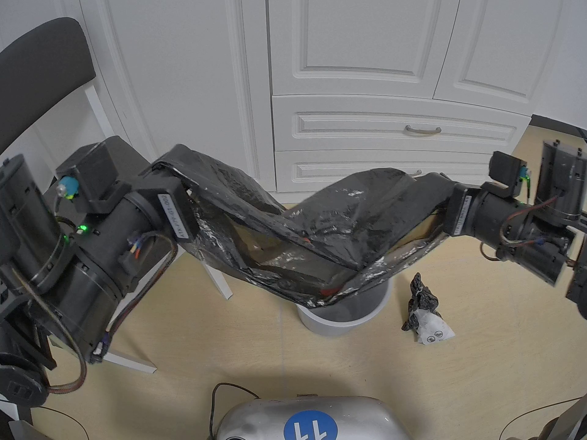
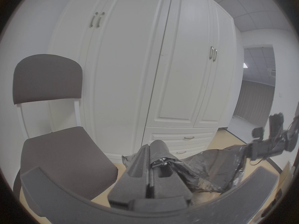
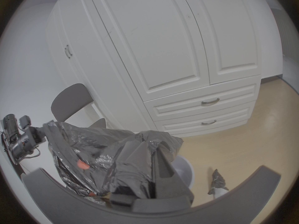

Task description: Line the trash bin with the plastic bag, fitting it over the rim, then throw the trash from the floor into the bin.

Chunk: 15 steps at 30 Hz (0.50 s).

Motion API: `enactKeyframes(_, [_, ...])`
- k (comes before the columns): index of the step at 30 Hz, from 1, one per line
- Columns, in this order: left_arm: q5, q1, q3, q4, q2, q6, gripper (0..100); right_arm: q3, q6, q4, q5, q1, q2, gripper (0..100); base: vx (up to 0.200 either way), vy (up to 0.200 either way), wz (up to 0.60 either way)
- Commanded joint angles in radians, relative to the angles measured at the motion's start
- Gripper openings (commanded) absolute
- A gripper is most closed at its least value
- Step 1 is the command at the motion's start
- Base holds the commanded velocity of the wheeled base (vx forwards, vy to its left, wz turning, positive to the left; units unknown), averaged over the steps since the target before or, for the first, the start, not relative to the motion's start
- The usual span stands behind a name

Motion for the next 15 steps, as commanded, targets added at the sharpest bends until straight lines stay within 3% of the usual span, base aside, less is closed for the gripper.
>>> enactKeyframes(1, [-0.003, -0.026, -0.095, 0.011, 0.119, 0.038, 0, 0.022, -0.062, 0.138, -0.018, -0.014, -0.196, 0, 0.000, 0.000, 0.00])
enactKeyframes(6, [-0.005, -0.062, -0.091, 0.006, 0.136, 0.031, 0, 0.059, -0.091, 0.207, -0.027, -0.012, -0.266, 0, 0.000, 0.000, 0.00])
enactKeyframes(11, [-0.002, -0.088, -0.034, -0.018, 0.132, -0.016, 0, 0.128, -0.220, 0.207, -0.041, 0.009, -0.317, 0, 0.000, 0.000, 0.00])
enactKeyframes(15, [-0.002, -0.115, 0.004, -0.041, 0.139, -0.042, 0, 0.161, -0.263, 0.201, -0.055, 0.043, -0.323, 0, 0.000, 0.000, 0.00])
